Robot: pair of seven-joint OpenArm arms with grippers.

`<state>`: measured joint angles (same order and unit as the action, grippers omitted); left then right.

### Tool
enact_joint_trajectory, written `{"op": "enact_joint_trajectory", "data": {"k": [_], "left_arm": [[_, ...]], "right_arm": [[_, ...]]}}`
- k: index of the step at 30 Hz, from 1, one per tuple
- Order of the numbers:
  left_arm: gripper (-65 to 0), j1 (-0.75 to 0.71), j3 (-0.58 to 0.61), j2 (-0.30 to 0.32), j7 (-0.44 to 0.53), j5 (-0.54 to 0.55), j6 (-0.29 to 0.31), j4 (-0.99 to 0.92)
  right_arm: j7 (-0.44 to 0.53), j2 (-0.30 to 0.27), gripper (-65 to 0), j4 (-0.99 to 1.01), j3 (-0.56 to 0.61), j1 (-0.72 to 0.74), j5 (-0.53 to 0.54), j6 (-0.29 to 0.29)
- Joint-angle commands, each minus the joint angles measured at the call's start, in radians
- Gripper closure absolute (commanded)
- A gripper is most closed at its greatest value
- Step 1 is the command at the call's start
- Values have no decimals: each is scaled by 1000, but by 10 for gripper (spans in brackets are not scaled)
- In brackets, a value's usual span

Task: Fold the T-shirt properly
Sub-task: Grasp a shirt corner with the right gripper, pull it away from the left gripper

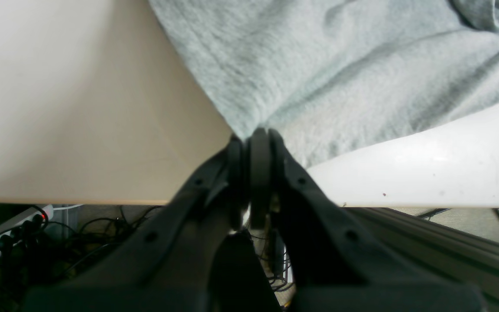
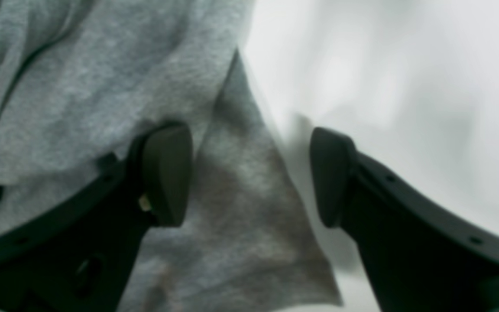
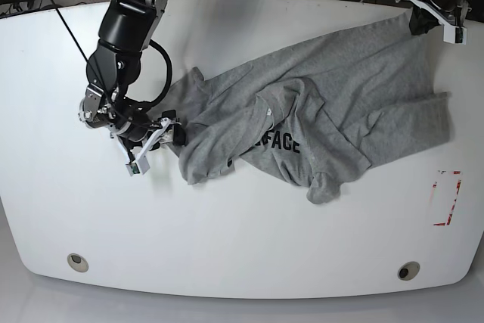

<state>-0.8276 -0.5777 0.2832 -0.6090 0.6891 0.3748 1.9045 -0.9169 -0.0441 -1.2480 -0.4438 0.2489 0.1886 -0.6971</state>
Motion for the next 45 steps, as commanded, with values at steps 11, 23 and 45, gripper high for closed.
{"op": "enact_joint_trajectory", "data": {"k": [11, 23, 45], "left_arm": [[0, 3, 15, 8, 18, 8, -1, 14], [0, 31, 37, 8, 16, 7, -3, 14], [0, 31, 37, 15, 16, 7, -3, 14]], "right_arm": [[20, -4, 0, -8, 1, -24, -10, -1], [3, -6, 0, -272, 1, -224, -8, -1], [-31, -6, -409, -250, -25, -222, 73, -1]]}}
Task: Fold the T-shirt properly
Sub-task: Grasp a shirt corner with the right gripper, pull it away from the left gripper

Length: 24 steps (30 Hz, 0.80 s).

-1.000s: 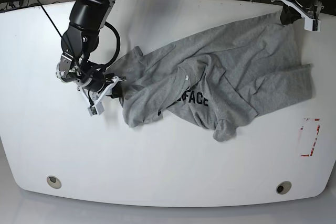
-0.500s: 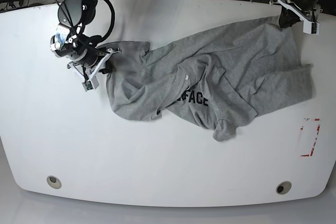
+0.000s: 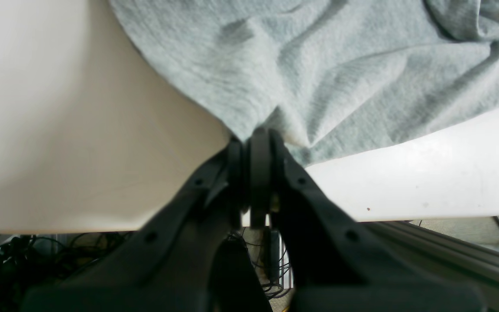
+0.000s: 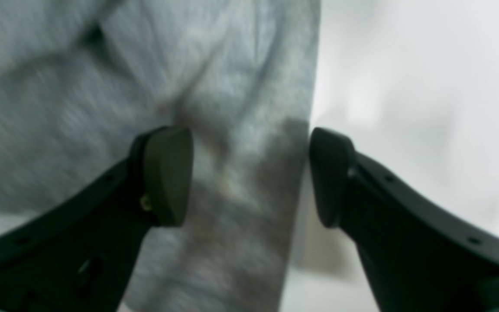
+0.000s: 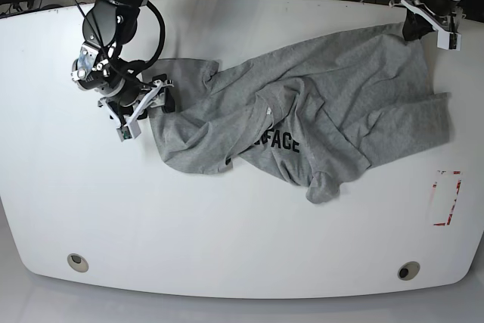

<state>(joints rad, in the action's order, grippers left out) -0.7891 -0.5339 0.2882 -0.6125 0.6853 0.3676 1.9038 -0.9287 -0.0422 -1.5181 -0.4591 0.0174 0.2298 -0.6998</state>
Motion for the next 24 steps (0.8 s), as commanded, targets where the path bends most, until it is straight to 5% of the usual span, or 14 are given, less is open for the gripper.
{"op": "enact_joint_trajectory", "data": {"k": [1, 8, 14, 17, 23, 24], "left_arm": [[0, -8, -7, 10, 19, 11, 5, 15], [0, -8, -7, 7, 19, 11, 5, 15], [0, -8, -7, 6, 19, 11, 5, 15], [0, -8, -7, 6, 19, 11, 5, 15], [0, 21, 1, 6, 19, 11, 5, 13], [0, 24, 7, 6, 19, 7, 5, 12]], "right_arm": [[-22, -8, -409, 49, -16, 17, 66, 2], [-36, -46, -409, 139, -10, 20, 253, 2], [-65, -45, -404, 139, -10, 19, 267, 2], [-74, -48, -322, 139, -10, 17, 262, 2], [-77, -52, -2, 139, -10, 17, 259, 2], [-77, -57, 0, 139, -10, 17, 259, 2]]}}
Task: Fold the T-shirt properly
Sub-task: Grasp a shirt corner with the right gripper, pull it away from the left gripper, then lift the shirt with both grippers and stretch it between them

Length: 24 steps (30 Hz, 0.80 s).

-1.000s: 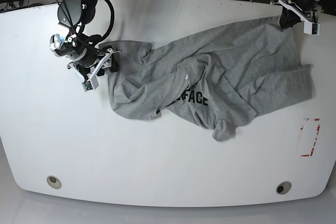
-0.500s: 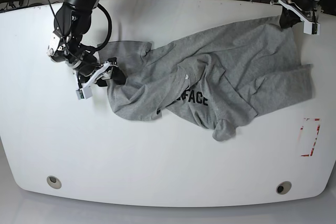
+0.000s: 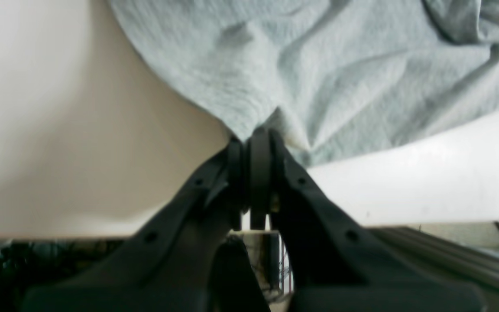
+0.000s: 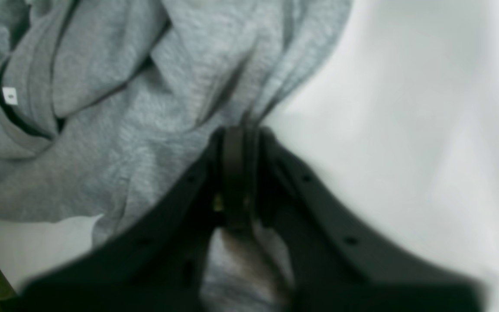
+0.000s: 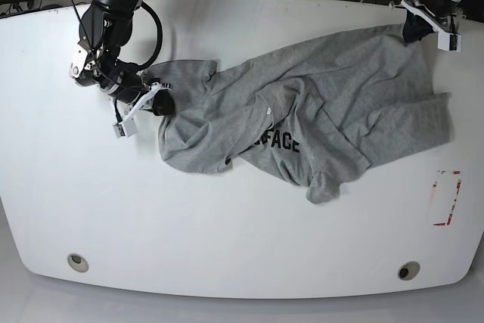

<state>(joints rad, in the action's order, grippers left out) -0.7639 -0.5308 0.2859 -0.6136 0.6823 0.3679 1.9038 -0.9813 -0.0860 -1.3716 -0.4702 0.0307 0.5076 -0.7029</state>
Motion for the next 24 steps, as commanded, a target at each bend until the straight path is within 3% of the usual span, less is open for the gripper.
{"op": "enact_joint_trajectory", "data": {"k": [1, 9, 18, 24], "left_arm": [[0, 1, 11, 8, 21, 4, 4, 9], [0, 28, 57, 6, 21, -48, 7, 3], [0, 24, 57, 6, 21, -48, 9, 3], [0, 24, 56, 11, 22, -46, 9, 12]], "right_arm": [[-24, -22, 0, -7, 1, 4, -16, 5], [-26, -34, 0, -128, 0, -79, -11, 5], [-41, -30, 0, -352, -9, -288, -11, 5], [-41, 13, 0, -492, -104, -401, -11, 5]]}}
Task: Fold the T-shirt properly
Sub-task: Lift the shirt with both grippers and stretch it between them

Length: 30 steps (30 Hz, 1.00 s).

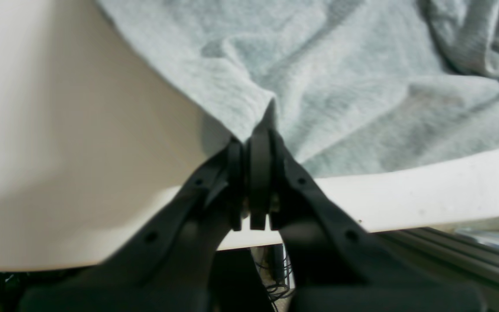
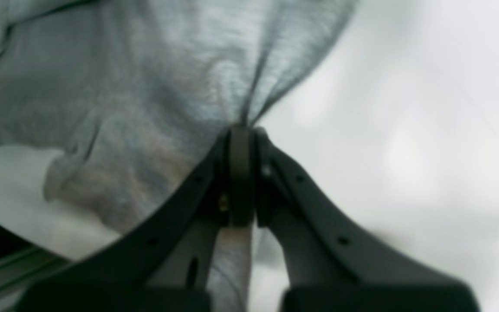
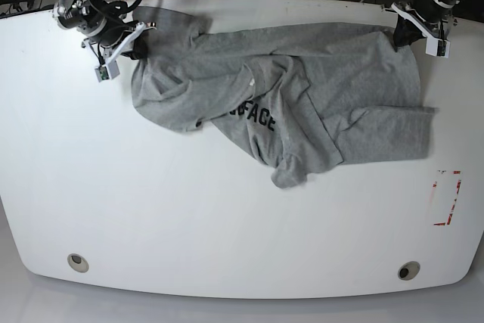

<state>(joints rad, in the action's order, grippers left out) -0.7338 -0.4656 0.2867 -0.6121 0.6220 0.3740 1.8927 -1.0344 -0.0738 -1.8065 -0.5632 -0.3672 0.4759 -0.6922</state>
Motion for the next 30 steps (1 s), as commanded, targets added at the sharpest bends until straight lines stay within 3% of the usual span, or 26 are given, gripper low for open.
{"op": "enact_joint_trajectory", "data": {"k": [1, 6, 11, 17, 23, 30], "left_arm": [[0, -7, -9, 7, 21, 16, 6, 24], [0, -2, -51, 3, 22, 22, 52, 126], [0, 66, -121, 9, 16, 83, 109, 112], [0, 187, -124, 35, -101, 83, 167, 110], [0, 377, -121, 35, -286, 86, 225, 110], [0, 595, -120, 33, -466, 85, 308, 110]], "right_arm": [[12, 4, 0, -88, -18, -20, 20, -6], [7, 6, 0, -204, -22, -39, 20, -6], [7, -10, 0, -218, -22, 3, 11, -6], [4, -47, 0, -215, -18, 79, 13, -6], [-105, -67, 0, -190, -18, 221, 5, -6], [-148, -97, 0, -189, 13, 369, 4, -6]]}}
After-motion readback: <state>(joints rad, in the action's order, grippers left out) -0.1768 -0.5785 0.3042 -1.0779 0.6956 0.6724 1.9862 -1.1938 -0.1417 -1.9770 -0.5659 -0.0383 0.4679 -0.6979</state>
